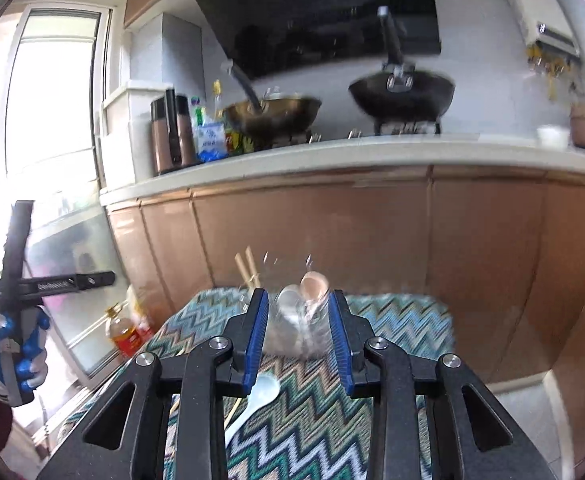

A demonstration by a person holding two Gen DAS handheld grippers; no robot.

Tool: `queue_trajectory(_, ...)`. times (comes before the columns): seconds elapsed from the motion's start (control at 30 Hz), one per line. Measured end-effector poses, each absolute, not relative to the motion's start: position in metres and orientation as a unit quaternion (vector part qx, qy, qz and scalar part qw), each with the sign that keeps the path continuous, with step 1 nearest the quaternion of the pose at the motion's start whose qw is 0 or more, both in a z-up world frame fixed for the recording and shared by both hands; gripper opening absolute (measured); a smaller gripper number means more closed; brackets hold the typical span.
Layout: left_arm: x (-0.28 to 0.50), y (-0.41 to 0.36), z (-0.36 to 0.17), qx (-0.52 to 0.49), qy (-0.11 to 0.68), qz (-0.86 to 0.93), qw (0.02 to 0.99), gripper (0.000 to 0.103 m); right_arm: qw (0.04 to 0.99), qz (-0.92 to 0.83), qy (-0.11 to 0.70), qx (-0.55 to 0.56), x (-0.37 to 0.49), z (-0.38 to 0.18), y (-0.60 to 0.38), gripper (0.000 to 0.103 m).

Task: Organize utensils
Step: 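Withdraw both open tools from the holder back over the cloth, then close the left tool on a chopstick while the right tool grasps the light-blue spoon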

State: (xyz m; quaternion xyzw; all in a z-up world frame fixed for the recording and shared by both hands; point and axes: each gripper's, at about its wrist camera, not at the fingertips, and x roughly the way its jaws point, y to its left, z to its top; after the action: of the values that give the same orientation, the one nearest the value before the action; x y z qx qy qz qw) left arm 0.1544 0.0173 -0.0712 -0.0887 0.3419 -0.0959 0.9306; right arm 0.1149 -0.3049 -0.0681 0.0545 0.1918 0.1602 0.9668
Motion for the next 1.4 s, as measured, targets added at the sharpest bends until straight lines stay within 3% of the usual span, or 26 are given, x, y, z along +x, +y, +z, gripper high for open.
queue_trajectory(0.27, 0.21, 0.001, -0.144, -0.116, 0.472, -0.131, 0.864, 0.042, 0.934, 0.201, 0.287, 0.069, 0.157, -0.129, -0.288, 0.024)
queue_trajectory(0.6, 0.297, -0.016, -0.206, -0.108, 0.564, -0.127, 0.809, 0.035, 0.876, 0.261, 0.396, 0.088, 0.224, -0.195, -0.267, 0.023)
queue_trajectory(1.03, 0.353, -0.021, -0.249, -0.086, 0.613, -0.114, 0.777, 0.022, 0.818, 0.31, 0.477, 0.079, 0.284, -0.245, -0.238, 0.023)
queue_trajectory(1.4, 0.365, -0.033, -0.264, -0.072, 0.626, -0.122, 0.767, 0.016, 0.792, 0.328, 0.509, 0.076, 0.311, -0.267, -0.225, 0.023)
